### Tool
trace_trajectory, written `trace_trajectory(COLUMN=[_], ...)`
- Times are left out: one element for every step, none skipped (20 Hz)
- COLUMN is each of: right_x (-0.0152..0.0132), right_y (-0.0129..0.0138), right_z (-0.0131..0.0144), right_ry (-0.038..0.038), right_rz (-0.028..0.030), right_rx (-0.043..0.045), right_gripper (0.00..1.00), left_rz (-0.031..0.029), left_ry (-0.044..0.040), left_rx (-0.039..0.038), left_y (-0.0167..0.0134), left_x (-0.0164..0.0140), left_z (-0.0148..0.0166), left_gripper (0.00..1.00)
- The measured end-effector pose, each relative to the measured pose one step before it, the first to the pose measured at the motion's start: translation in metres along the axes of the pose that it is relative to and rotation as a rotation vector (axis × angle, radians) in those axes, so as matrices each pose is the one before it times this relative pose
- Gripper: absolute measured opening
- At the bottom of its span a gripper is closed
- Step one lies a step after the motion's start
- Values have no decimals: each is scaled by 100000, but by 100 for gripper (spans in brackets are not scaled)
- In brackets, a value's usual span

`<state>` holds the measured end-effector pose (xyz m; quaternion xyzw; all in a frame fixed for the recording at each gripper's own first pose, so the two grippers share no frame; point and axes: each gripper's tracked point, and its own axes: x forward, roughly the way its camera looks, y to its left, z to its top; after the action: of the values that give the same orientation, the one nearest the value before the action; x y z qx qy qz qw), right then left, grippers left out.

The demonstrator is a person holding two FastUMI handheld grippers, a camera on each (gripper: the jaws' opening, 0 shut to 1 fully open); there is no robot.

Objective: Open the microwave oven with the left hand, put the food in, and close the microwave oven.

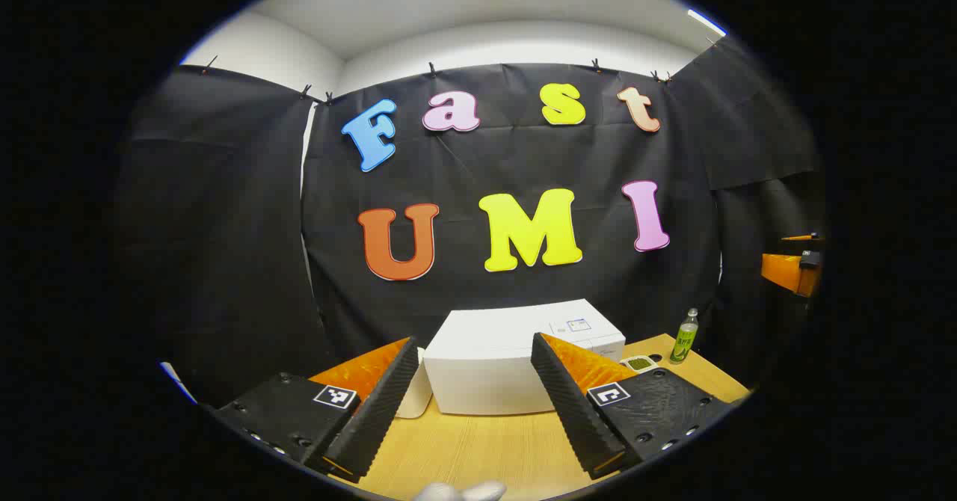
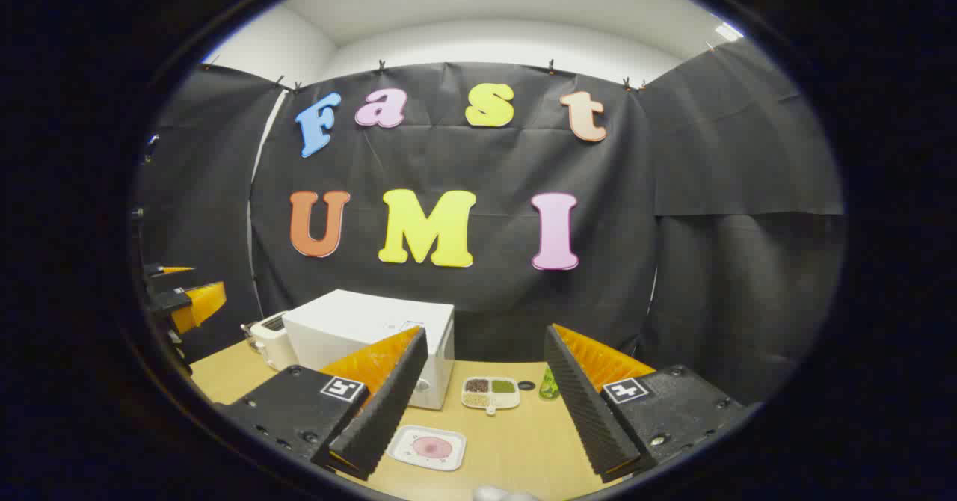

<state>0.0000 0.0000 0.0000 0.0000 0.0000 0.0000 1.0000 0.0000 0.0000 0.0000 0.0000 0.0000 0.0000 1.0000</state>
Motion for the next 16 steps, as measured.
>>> trace_trajectory(right_x=[38,-39,33,25,21,16,177,-8,102,54,104,-21,140,-24,-40,-116], right_y=[-43,-122,-20,2,-18,46,108,-5,29,22,86,37,-34,-98,-182,-341], right_z=[-39,51,21,49,-68,-109,65,34,-16,47,47,29,25,1,-124,146], right_ry=[-119,-240,-81,-193,179,117,83,16,-48,-79,-129,-125,82,216,148,-184], right_rz=[10,-206,-91,111,120,182,185,119,51,102,197,43,78,-112,-147,-317], right_rx=[-145,-34,-14,43,-30,-34,8,-66,-109,-52,-68,-24,-43,-108,-17,-97], right_gripper=[96,100,100,100,96,100,96,96,100,100,100,96,96,96,96,100], left_rz=[25,77,113,109,-12,155,188,127,80,-31,-185,112,-489,-283,-627,-1209], left_ry=[-33,-213,-202,-157,-169,-140,103,92,116,23,296,-63,-190,-90,-53,-84], left_rx=[51,4,125,-26,-123,175,357,170,-64,-94,135,184,159,379,368,-174], left_y=[-53,-112,64,26,-99,107,-3,24,29,-27,-73,-158,-352,-387,-693,-1083], left_x=[99,-17,39,129,51,-21,142,21,123,40,-4,206,195,426,514,665], left_z=[39,75,52,-15,100,7,-103,-79,-60,-11,-236,-219,-278,-583,-822,-1016], left_gripper=[89,89,96,96,96,96,96,96,96,100,96,96,96,96,96,96])
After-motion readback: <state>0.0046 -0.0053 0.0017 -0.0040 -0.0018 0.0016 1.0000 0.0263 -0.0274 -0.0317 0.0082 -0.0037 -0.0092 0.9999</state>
